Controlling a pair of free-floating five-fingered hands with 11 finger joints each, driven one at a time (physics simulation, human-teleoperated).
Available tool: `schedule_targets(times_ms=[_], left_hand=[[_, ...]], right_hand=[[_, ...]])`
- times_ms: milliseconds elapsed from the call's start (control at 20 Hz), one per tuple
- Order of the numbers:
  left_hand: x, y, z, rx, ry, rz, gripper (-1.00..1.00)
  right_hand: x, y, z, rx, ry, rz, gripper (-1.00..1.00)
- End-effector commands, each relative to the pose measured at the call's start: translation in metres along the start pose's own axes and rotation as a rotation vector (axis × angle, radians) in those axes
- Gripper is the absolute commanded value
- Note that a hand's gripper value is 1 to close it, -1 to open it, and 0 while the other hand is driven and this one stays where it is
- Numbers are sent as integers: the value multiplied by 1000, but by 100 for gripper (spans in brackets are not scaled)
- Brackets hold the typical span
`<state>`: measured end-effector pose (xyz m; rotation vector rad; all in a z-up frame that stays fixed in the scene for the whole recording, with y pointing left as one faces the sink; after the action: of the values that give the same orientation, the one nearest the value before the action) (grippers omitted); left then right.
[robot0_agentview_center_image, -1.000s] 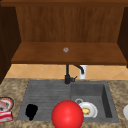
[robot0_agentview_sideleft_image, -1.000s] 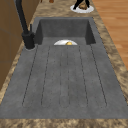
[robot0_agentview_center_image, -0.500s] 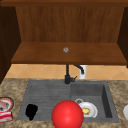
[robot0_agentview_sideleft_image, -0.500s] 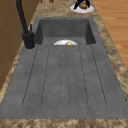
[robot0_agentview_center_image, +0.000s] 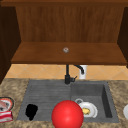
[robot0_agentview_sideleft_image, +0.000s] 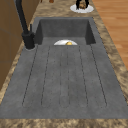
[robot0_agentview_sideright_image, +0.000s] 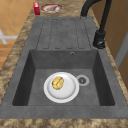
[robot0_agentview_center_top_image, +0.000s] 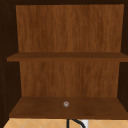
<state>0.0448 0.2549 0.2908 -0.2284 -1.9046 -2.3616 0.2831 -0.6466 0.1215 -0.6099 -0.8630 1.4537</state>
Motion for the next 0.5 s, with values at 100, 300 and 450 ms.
schedule_targets(times_ms=[100,300,450], left_hand=[[0,0,0,0,0,0,0],[0,0,0,0,0,0,0],[0,0,0,0,0,0,0]], right_hand=[[-12,6,12,-39,6,-24,100],[-17,8,17,-50,23,-30,100],[-19,6,20,-71,46,-21,100]])
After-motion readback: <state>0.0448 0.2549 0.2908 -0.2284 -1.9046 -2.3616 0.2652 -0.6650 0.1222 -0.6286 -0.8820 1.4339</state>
